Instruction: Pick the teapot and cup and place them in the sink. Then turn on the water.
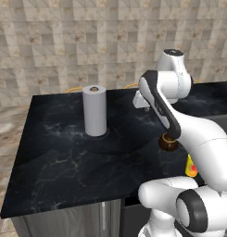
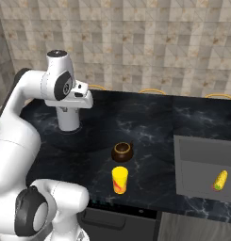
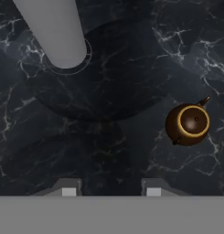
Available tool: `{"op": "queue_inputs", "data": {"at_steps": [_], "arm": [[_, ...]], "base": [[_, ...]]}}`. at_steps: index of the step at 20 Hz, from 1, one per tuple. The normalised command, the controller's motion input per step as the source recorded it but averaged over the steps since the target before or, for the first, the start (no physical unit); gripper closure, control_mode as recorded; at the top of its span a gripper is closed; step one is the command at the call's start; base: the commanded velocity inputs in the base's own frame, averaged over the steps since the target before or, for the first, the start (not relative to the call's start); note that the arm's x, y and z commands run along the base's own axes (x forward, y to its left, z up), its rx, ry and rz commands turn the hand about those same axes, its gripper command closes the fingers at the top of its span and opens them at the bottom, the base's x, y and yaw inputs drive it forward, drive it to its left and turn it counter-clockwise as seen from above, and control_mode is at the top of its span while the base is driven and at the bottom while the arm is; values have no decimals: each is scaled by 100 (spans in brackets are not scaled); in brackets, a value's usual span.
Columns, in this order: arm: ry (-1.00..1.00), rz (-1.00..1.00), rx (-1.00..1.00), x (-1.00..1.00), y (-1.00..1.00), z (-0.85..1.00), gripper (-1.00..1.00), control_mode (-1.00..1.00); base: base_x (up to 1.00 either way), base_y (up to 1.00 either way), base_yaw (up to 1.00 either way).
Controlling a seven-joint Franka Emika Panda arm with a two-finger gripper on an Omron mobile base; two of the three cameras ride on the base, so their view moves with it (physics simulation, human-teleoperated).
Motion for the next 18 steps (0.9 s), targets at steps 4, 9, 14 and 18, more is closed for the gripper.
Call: {"op": "queue_inputs", "data": {"at_steps": [4,9,14,18], "arm": [[0,0,0,-20,-9,0,-100,-100],[0,-3,0,-52,-26,0,-100,-100],[-1,-5,1,-42,-30,0,-100,-100],[-1,-4,4,-39,-29,0,-100,-100]], "base": [[0,0,0],[0,0,0],[0,0,0],[0,0,0]]}}
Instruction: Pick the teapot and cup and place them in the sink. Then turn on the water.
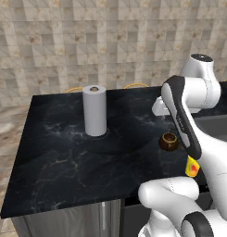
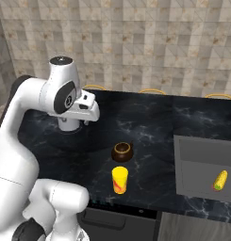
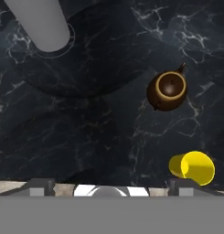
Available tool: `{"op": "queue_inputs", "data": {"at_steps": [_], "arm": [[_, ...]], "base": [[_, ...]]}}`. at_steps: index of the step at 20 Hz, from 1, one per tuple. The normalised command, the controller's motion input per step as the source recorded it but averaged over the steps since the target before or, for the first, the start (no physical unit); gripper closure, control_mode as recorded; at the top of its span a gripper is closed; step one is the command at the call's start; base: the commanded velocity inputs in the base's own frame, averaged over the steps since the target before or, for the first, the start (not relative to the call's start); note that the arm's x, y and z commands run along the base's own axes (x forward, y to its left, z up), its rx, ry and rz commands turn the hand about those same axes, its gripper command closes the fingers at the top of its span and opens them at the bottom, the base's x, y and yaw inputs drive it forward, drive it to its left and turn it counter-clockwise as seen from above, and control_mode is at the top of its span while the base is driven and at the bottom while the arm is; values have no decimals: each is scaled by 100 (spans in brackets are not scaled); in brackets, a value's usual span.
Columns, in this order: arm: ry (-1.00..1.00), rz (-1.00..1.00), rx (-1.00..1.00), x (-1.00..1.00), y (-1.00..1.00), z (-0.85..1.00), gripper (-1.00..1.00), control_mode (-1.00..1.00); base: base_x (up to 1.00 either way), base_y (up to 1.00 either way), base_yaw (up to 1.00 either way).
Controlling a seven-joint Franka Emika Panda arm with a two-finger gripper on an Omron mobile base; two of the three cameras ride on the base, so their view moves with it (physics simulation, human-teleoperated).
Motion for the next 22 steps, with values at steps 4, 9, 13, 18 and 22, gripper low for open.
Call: {"op": "queue_inputs", "data": {"at_steps": [4,9,13,18,22], "arm": [[-1,-4,3,-41,-33,-3,-100,-100],[-2,-4,1,-41,-30,-3,-100,-100],[0,-5,1,-39,-32,-5,-100,-100],[-1,-12,0,-14,-17,-16,-100,-100],[0,-17,0,0,-5,-19,-100,-100]], "base": [[0,0,0],[0,0,0],[0,0,0],[0,0,0],[0,0,0]]}}
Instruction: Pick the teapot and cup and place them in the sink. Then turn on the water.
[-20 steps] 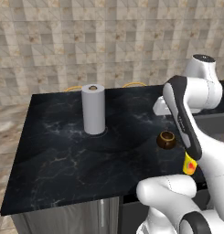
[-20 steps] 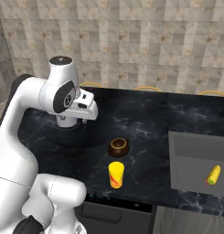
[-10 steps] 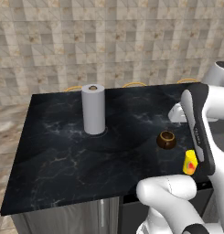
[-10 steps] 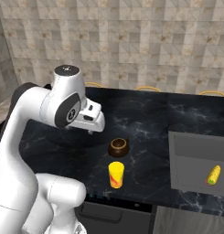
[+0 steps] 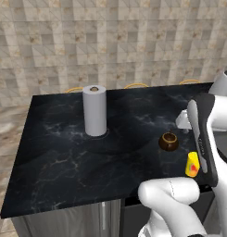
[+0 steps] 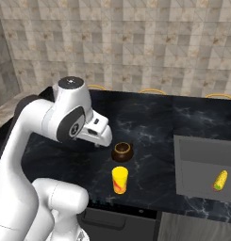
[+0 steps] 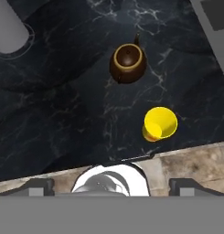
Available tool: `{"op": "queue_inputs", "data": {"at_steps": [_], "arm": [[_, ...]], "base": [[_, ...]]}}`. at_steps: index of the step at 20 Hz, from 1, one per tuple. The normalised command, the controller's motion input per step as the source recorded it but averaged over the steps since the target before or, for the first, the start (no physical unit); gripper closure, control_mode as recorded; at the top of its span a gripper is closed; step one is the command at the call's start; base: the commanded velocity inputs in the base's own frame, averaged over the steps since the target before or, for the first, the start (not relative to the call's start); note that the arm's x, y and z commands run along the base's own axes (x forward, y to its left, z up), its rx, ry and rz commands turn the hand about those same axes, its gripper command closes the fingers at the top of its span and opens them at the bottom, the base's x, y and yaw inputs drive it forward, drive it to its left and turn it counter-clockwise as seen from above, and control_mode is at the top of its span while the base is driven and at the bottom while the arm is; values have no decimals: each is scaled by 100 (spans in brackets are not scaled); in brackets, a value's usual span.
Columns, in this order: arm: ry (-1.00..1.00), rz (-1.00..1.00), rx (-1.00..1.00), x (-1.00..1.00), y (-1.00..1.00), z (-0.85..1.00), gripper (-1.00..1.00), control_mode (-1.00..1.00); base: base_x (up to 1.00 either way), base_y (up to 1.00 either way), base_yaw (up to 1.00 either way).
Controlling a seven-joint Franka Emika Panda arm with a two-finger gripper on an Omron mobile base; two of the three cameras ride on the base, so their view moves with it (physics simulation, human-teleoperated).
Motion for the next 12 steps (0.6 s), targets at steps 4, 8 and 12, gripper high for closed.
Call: {"op": "queue_inputs", "data": {"at_steps": [4,8,12], "arm": [[-1,-22,0,0,0,-16,-100,-100],[0,-27,2,0,0,-10,-100,-100],[0,-26,6,0,0,-3,-100,-100]], "base": [[0,0,0],[0,0,0],[0,0,0]]}}
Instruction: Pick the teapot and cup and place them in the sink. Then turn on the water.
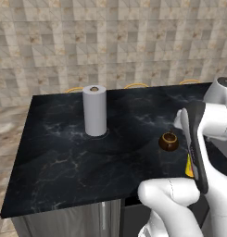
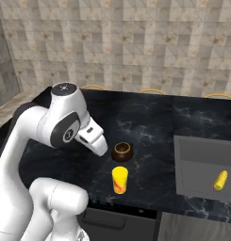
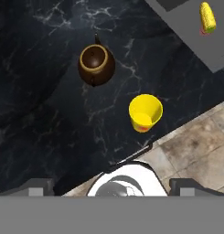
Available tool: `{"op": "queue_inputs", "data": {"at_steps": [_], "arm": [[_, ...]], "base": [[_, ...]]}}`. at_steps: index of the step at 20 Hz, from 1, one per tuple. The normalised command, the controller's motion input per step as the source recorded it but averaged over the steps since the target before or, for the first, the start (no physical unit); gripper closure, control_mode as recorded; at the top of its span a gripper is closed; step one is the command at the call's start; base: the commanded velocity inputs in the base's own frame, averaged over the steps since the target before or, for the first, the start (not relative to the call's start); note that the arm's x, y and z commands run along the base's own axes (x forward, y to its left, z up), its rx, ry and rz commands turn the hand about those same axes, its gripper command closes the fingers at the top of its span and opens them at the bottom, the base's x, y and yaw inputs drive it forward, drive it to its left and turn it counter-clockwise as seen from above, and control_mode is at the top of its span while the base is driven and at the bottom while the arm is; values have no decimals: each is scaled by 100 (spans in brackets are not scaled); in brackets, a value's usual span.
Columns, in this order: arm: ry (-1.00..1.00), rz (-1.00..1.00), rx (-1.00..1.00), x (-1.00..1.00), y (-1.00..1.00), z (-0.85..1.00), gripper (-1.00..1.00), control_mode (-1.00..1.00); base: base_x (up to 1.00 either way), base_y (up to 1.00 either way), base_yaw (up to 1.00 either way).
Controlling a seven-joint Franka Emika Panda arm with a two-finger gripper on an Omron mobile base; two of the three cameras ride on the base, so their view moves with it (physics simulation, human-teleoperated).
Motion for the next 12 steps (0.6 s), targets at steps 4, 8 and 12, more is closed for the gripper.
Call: {"op": "queue_inputs", "data": {"at_steps": [4,8,12], "arm": [[0,-26,8,0,0,-5,-100,-100],[0,-21,12,0,0,-1,-100,-100],[6,-9,12,4,0,0,-100,-100]], "base": [[0,0,0],[0,0,0],[0,0,0]]}}
